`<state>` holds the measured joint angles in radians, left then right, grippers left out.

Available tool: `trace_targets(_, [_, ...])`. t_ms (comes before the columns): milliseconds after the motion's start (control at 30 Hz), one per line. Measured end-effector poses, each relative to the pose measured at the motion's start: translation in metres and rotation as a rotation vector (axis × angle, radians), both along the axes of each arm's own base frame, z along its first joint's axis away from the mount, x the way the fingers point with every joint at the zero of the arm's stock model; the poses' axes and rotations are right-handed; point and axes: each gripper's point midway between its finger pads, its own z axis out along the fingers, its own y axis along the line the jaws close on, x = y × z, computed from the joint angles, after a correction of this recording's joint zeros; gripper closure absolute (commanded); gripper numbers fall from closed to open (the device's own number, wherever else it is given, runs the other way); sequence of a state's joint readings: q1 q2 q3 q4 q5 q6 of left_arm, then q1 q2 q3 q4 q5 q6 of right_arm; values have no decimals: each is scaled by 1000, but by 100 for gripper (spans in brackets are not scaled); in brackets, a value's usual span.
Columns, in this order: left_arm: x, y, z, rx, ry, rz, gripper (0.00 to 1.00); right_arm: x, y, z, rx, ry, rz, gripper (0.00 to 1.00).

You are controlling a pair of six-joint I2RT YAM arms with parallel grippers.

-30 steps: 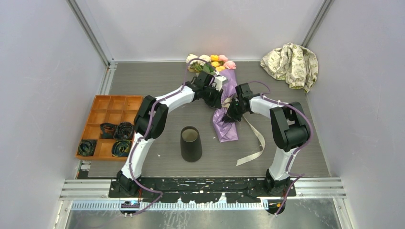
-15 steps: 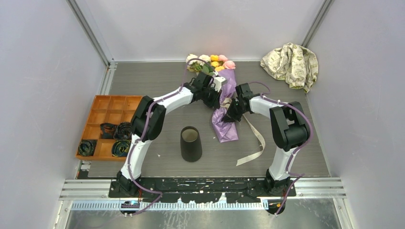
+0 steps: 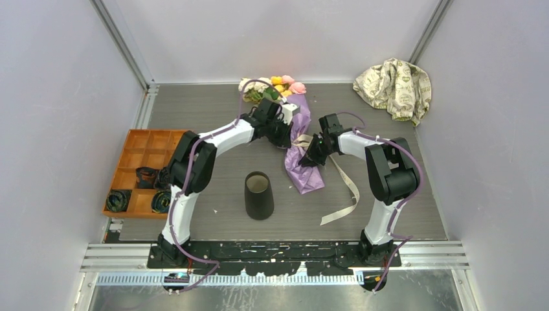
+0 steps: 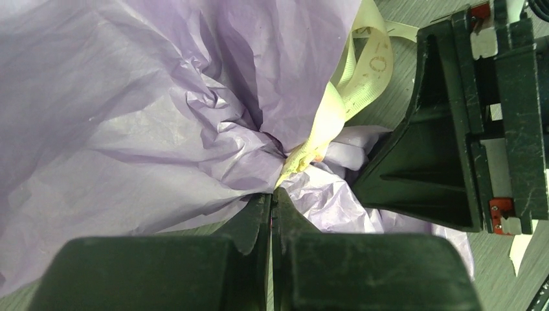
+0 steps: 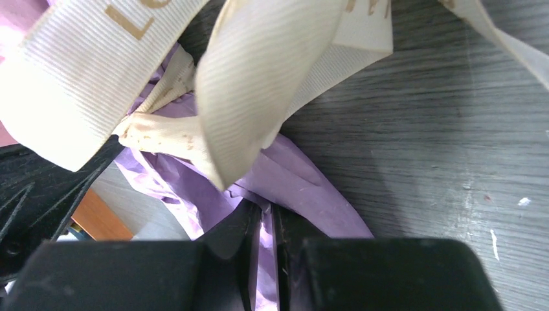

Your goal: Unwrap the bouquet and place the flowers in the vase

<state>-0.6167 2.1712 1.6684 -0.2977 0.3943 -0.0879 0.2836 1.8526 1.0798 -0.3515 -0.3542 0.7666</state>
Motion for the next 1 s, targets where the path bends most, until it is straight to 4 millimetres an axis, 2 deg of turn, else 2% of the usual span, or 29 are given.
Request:
trace_targets(167, [0,4,1,-14,21,12,100,2,-2,2,0,-12,-3,74])
trace_targets(333, [1,4,4,-31,29,24,100,4,-24,11,-112,-47,-29,61])
trace_targets(433, [1,5,7,-37,24,27,100,11,-38,22,-190,-81,-38,61])
trace_targets(567, [3,5,13,-47,16,33,100,21,-45,31,-244,-114,-33,61])
trace_targets(833, [3,6,12,-50,23,40,100,24,-35,23,-258,-104,0,59])
trace_targets(933, [2,5,12,-49,27,39,100,26,-24,23,-248,-110,24,54])
trace_targets(1000, [1,4,12,-49,28,38,100,28,-16,24,-241,-118,39,45])
